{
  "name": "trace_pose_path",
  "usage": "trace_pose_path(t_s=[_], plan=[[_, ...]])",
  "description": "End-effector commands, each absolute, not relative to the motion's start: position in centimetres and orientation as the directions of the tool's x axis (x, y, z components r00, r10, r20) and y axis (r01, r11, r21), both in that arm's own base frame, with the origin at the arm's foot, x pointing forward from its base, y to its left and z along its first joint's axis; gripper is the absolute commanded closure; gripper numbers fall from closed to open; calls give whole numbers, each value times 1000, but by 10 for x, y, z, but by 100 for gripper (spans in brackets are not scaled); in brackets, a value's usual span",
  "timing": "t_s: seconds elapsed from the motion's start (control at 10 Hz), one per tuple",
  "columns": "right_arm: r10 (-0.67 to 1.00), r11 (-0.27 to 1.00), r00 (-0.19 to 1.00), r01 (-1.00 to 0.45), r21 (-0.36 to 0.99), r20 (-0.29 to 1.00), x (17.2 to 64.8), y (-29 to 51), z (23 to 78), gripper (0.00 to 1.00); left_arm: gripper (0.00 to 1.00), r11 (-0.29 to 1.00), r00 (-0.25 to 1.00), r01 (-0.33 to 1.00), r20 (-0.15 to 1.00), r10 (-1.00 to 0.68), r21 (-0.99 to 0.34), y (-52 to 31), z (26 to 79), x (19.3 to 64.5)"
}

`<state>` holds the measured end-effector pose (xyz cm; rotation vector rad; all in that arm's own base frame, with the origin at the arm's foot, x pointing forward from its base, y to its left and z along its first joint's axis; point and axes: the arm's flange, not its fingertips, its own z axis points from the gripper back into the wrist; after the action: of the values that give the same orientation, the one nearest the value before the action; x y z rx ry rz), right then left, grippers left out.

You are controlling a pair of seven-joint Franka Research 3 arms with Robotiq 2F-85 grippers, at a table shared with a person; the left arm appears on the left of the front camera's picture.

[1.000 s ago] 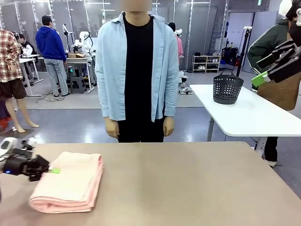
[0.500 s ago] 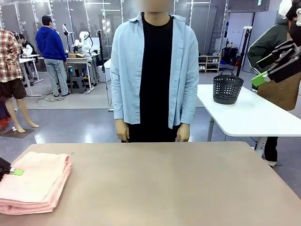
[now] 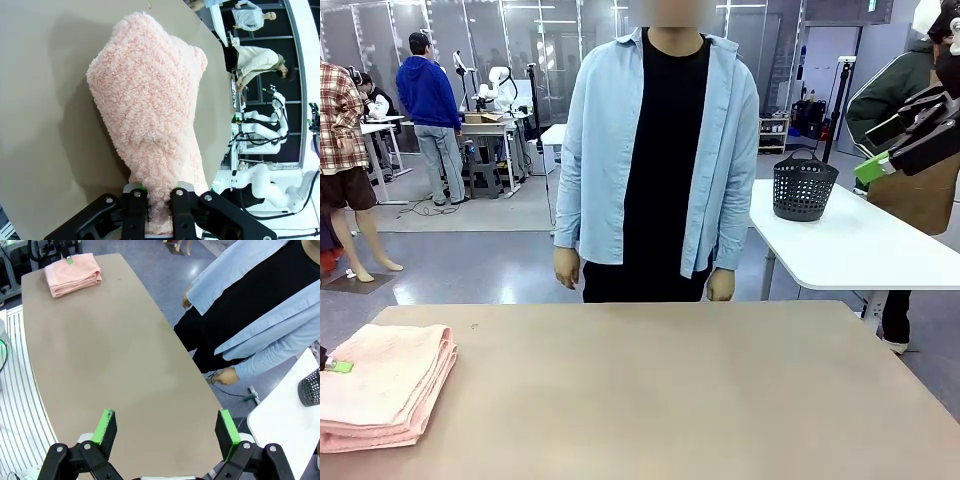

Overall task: Fold the towel.
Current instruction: Pick up the 100 cm Hotel Towel and place it on the left side of the table.

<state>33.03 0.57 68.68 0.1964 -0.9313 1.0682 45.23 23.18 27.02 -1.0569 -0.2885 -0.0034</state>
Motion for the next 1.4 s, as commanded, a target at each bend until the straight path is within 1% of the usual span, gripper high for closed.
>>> trace_pose_path(t_s=[0.0, 0.4, 0.5, 0.6, 0.7, 0.8, 0.9, 1.3], plan=[[664, 513, 166, -811, -282, 729, 330, 7, 688, 0, 85, 501, 962, 142, 238, 131, -853, 231, 272, 451], [664, 513, 166, -811, -282, 729, 330, 7, 688, 0, 84, 496, 963, 141, 235, 134, -857, 232, 270, 452], [664, 513, 166, -811, -282, 729, 330, 7, 688, 0, 40, 537, 954, 118, 245, 172, -835, 225, 281, 450], [664, 513, 166, -811, -282, 729, 330, 7, 688, 0, 40, 568, 952, 93, 239, 189, -818, 220, 288, 446], [664, 513, 166, -811, -282, 729, 330, 7, 688, 0, 0, 565, 951, 74, 230, 209, -821, 219, 292, 442], [664, 513, 166, -811, -282, 729, 330, 7, 688, 0, 37, 585, 952, 48, 214, 217, -809, 214, 294, 441], [664, 513, 166, -811, -282, 729, 330, 7, 688, 0, 0, 593, 955, 52, 214, 205, -803, 212, 297, 442], [664, 513, 166, -811, -282, 729, 330, 7, 688, 0, 0, 643, 954, 78, 244, 174, -762, 212, 322, 434]])
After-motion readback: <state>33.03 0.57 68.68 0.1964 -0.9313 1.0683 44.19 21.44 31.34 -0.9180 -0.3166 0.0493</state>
